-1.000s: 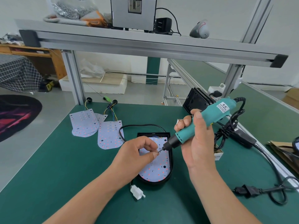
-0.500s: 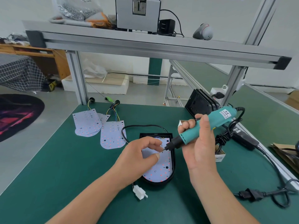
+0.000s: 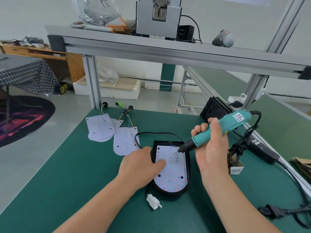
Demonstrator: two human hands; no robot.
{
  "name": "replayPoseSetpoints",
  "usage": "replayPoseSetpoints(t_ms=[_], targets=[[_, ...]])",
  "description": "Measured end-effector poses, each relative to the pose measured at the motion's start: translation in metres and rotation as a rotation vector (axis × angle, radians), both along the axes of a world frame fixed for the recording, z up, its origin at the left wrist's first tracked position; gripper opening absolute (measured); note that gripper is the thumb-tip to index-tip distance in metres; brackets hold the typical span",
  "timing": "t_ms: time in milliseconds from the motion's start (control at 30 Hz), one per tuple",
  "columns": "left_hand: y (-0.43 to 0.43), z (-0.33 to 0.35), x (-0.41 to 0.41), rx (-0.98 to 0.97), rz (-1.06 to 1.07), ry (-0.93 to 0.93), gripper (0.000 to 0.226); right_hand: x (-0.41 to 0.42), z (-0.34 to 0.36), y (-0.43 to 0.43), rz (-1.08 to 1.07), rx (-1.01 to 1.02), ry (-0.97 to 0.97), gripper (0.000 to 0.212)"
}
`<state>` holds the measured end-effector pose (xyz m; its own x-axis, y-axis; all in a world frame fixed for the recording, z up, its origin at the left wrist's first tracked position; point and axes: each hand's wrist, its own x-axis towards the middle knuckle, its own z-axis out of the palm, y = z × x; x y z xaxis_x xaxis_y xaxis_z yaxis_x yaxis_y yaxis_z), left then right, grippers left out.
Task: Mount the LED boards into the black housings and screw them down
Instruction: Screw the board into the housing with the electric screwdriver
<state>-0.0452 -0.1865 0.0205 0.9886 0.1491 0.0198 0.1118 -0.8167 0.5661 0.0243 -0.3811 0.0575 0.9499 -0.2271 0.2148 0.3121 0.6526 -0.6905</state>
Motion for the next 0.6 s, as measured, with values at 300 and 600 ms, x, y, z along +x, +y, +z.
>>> replayPoseSetpoints(t_ms=[300,600], targets=[[-0.003,-0.002,0.001,-0.055,0.011,-0.032,0.040,0.011,-0.003,0.019,-0.002,-0.037,-0.004,0.027],[-0.002,-0.004,0.003,-0.131,0.023,-0.027,0.040,0.021,0.001,0.036,-0.002,-0.113,-0.010,0.020]])
